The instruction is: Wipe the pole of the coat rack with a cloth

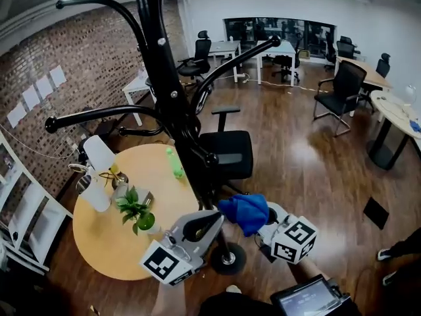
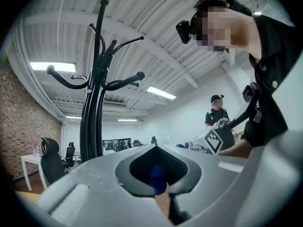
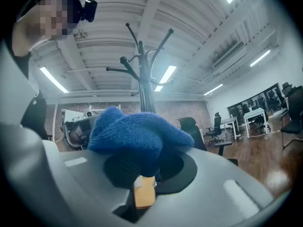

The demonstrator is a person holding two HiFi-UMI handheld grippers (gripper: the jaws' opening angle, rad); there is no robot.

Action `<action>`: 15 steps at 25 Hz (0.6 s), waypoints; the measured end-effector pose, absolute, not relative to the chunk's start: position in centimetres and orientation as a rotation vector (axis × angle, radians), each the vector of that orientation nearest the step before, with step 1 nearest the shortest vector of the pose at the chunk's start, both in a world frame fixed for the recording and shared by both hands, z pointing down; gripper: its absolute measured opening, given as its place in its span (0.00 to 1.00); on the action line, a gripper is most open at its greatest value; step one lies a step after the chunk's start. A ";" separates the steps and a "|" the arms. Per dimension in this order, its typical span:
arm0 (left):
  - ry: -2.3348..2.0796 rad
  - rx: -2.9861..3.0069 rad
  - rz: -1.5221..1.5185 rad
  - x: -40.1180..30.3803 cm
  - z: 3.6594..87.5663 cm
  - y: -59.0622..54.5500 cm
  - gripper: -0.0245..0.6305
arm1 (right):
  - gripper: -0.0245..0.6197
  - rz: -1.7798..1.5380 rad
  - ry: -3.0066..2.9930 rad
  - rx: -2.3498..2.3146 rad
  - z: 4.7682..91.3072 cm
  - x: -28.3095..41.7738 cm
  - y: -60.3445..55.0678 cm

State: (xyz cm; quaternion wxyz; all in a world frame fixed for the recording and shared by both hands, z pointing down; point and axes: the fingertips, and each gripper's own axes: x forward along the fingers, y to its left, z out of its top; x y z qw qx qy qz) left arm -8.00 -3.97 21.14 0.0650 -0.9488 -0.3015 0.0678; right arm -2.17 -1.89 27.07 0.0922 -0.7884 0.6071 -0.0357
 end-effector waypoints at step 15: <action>-0.644 -2.904 0.419 2.1 17.2 -2.9 0.04 | 0.12 0.209 2.121 -1.979 19.3 9.0 -4.0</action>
